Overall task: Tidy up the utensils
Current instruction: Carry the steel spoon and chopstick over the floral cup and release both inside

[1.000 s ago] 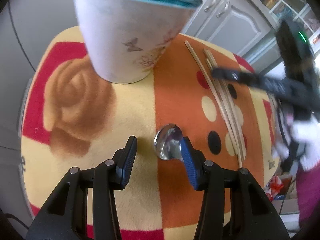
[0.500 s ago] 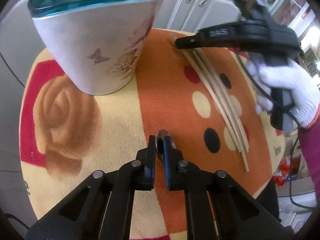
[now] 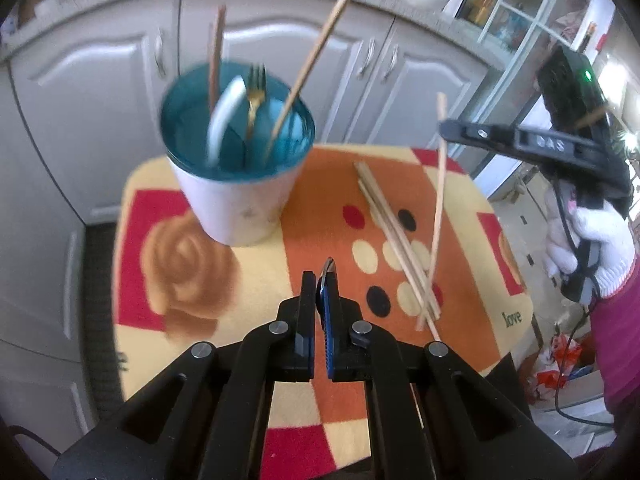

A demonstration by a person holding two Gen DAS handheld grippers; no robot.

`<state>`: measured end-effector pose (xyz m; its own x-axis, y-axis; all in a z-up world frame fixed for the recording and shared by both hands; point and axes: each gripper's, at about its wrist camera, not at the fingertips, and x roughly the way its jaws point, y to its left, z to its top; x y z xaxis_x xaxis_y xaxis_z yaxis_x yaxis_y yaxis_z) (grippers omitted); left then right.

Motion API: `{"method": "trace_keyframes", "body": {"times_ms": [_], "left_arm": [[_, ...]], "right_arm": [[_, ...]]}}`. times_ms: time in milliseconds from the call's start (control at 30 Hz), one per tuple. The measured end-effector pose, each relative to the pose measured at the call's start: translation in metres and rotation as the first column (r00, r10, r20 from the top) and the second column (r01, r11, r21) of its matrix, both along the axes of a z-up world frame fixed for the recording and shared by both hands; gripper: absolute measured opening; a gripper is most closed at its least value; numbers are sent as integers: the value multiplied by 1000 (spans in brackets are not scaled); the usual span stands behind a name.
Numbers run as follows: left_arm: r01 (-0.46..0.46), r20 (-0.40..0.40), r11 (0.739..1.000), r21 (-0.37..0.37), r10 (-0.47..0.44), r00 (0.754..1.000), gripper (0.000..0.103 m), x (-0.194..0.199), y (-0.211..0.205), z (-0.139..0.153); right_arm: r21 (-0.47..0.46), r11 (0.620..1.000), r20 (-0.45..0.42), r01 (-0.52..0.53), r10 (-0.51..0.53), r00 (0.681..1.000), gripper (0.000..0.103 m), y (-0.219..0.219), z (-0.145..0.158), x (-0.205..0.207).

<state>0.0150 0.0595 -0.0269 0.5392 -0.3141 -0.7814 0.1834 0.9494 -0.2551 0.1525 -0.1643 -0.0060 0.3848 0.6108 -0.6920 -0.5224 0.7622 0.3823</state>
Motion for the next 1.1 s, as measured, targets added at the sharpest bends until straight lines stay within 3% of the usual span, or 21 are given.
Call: {"method": "trace_keyframes", "body": {"times_ms": [167,333,667,900,1100], "left_arm": [[-29,51,999,20,28,998,2,-18,15,28],[-92,153,995,26,87,984,2,-27,38,76],[-280,349,954,109,227,909,2,15,84,161],[-368,426,903,223,249,870,2,57,92,173],[-370,448,876,310,209,869,2,77,78,153]], "right_arm": [[21,1000,60,-1,0,998,5,-15,31,-30],[54,998,121,-15,9,993,5,-16,66,-43],[124,990,252,-70,37,967,5,14,149,-44],[116,990,298,-80,42,954,5,50,176,-22],[84,993,316,-77,47,948,5,76,174,-2]]}}
